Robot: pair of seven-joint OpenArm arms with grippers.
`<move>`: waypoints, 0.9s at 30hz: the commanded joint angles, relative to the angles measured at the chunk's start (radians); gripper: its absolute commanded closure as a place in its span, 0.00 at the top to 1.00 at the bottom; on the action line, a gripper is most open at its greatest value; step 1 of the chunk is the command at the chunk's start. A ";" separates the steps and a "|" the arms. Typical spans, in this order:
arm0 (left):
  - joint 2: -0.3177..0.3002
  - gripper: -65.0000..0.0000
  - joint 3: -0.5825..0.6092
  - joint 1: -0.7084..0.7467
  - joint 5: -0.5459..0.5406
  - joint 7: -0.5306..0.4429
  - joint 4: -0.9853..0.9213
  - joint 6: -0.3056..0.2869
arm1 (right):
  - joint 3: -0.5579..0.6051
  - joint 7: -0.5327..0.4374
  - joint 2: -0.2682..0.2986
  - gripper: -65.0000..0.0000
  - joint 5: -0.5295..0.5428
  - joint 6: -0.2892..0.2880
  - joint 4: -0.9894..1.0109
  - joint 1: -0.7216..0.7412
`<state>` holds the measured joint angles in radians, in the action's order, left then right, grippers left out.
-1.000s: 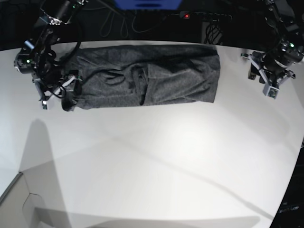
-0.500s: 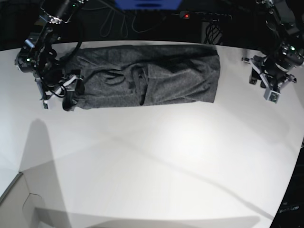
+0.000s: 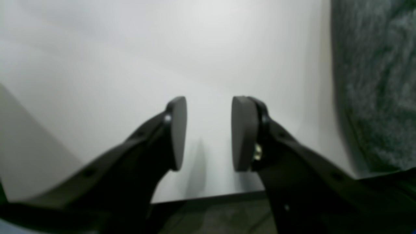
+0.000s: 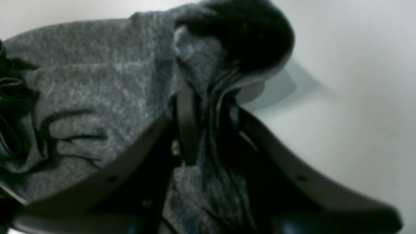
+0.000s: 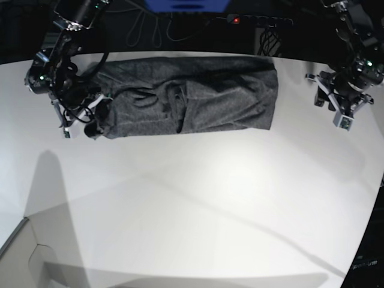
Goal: Layout the t-shirt on the table in an organized manner, then fold the t-shirt properly
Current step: 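Open the right gripper and withdraw both grippers from the folded shirt, then grasp both ends of the grey folded strip and lift it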
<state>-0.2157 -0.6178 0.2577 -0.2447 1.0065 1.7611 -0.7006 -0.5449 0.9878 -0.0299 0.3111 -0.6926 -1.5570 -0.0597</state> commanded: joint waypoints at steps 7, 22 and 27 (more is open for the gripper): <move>-0.014 0.34 -0.007 -0.004 -0.008 -0.013 -0.008 0.002 | 0.003 0.009 0.009 0.00 0.000 -0.006 -0.030 0.007; -0.006 0.34 -0.006 0.004 -0.008 -0.011 -0.066 0.002 | 0.033 0.009 -0.080 0.00 0.000 -0.006 -0.353 -0.078; -0.006 0.34 -0.006 0.005 -0.008 -0.007 -0.065 0.002 | 0.165 0.007 -0.084 0.00 0.000 -0.006 -0.437 -0.148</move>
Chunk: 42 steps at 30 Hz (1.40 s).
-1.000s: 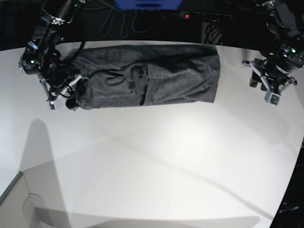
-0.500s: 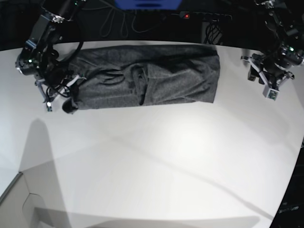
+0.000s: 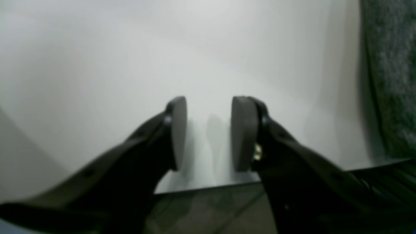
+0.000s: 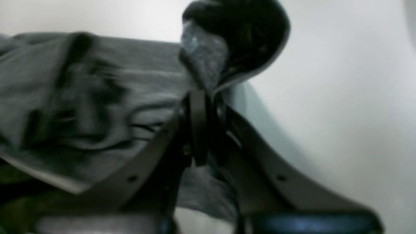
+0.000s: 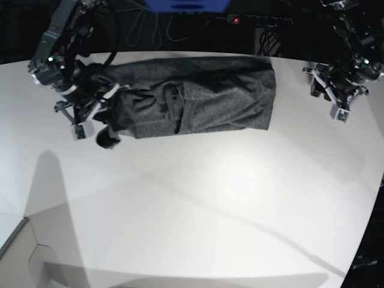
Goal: Layout the t-shirt on the table in an organized manner, then fold the t-shirt properly
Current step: 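Grasp both ends of the grey folded strip and lift it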
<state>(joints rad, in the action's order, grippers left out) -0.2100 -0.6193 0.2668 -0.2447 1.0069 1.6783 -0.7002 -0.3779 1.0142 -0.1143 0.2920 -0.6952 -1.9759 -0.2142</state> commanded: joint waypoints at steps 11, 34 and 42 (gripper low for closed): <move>-0.019 0.34 -0.101 0.035 -0.008 -0.004 0.018 0.002 | 0.357 -0.030 -0.028 0.00 0.019 -0.003 -0.050 -0.029; 0.030 0.34 -0.149 0.078 -0.008 -0.003 0.038 0.002 | 0.756 -0.031 -0.043 0.00 0.017 0.072 0.074 0.183; 0.045 0.34 -0.147 0.073 -0.008 -0.003 0.038 0.002 | 0.879 -0.123 -0.043 0.00 0.017 0.072 0.214 0.241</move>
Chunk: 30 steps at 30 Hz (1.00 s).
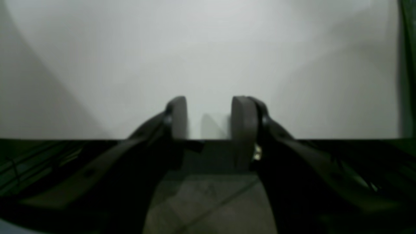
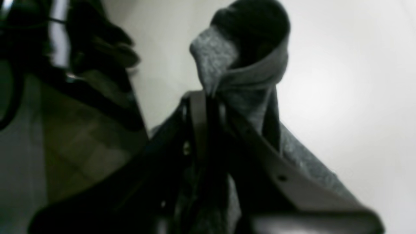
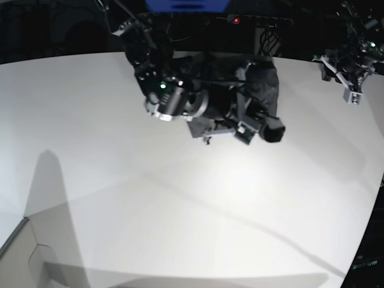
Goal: Layout the t-shirt on the table in an organized manner, then fold the t-shirt properly
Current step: 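Grasp both ends of the grey folded strip and lift it, then bring both grippers together to fold the strip in half, lay it down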
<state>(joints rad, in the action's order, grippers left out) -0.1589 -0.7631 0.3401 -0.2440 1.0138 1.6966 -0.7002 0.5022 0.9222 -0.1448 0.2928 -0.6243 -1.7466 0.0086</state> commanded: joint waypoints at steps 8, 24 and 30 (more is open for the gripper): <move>0.074 0.30 0.093 -0.029 -0.008 -0.008 0.006 0.002 | 0.028 -0.084 -0.012 0.00 0.016 0.002 0.078 0.072; 0.077 0.00 0.225 -0.137 -0.008 -0.010 -0.186 0.002 | 0.037 -0.085 -0.012 0.00 0.122 0.002 0.080 0.093; 0.078 0.00 0.225 -0.155 -0.008 -0.011 -0.204 0.002 | 0.046 -0.108 -0.012 0.00 0.145 0.002 0.098 0.123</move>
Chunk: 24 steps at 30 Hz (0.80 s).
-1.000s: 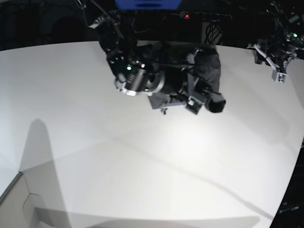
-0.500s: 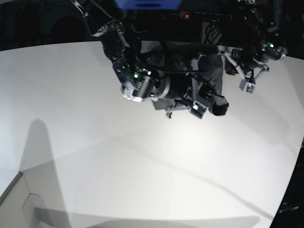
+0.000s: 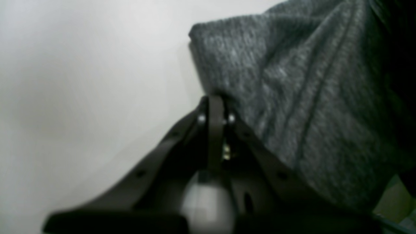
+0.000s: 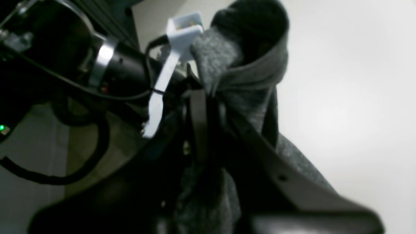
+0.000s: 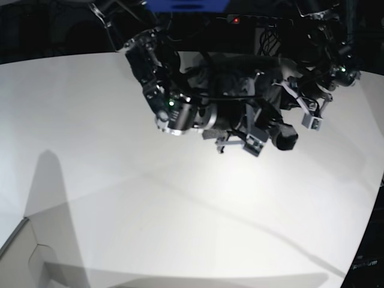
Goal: Layout the t-shirt on the table in an organized manner, then fold the t-shirt properly
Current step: 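Bring both grippers together to fold the strip in half, lay it down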
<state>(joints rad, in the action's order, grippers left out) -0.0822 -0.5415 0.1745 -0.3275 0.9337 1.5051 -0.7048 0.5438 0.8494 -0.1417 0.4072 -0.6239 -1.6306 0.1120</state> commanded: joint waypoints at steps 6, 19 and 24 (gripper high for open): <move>0.002 0.00 0.004 0.007 0.067 0.064 -0.050 0.007 | 0.071 -0.123 -0.015 0.00 0.032 0.002 0.071 0.044; -0.008 0.00 -0.012 0.017 0.069 0.069 -0.038 0.007 | 0.089 -0.227 -0.015 0.00 0.032 0.002 0.214 0.088; -0.006 0.00 -0.145 0.015 0.069 0.071 -0.038 0.007 | 0.089 -0.227 -0.015 0.00 0.032 0.002 0.217 0.087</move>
<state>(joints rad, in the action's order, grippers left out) -0.0799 -0.6849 0.1745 -0.3454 0.9237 1.4742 -0.7200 0.6331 0.6514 -0.1413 0.4171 -0.6231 -1.3960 0.1822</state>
